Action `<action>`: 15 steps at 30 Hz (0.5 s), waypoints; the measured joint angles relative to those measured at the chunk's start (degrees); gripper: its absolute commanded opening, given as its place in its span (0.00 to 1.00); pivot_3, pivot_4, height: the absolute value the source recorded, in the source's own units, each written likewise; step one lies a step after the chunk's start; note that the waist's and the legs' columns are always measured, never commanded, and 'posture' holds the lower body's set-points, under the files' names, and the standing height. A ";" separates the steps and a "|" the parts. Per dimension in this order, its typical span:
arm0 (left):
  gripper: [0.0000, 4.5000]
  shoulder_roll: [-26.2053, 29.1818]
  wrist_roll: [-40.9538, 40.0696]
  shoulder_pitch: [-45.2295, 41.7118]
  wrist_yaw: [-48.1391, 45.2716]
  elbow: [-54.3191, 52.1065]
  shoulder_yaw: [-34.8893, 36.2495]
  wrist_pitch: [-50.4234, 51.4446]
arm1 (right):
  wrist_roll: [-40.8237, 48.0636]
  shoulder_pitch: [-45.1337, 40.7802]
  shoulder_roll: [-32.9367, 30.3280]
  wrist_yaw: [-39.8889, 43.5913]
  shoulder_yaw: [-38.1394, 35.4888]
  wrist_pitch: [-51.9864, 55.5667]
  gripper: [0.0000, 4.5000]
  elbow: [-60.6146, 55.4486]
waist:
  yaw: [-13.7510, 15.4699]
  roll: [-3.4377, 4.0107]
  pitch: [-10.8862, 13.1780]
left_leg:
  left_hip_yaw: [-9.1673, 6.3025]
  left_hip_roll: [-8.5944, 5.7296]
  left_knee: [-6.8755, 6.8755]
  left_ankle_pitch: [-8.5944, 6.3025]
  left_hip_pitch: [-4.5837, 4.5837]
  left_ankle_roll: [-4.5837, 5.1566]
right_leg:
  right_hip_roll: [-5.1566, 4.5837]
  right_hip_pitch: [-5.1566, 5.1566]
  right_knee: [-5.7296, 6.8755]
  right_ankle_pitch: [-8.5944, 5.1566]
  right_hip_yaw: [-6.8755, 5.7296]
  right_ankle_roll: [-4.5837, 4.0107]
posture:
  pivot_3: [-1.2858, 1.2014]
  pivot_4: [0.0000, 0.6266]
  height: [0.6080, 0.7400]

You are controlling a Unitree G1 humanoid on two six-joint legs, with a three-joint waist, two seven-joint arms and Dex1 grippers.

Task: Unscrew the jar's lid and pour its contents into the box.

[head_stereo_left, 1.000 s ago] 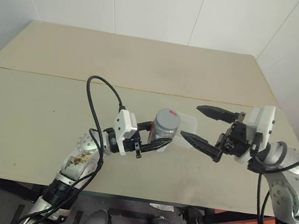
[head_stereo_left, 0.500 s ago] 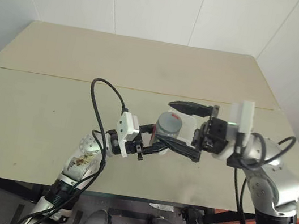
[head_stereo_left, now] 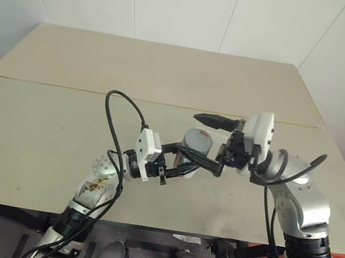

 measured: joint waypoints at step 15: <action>0.47 0.70 0.00 0.00 -0.75 1.46 1.09 -1.29 | 2.61 5.68 -6.02 2.12 -6.45 0.00 1.00 -1.40 | -0.05 0.00 0.00 | 0.00 0.00 0.00 0.00 0.01 0.00 | 0.00 0.00 0.00 -0.12 0.01 0.19 | 0.52 0.24 1.00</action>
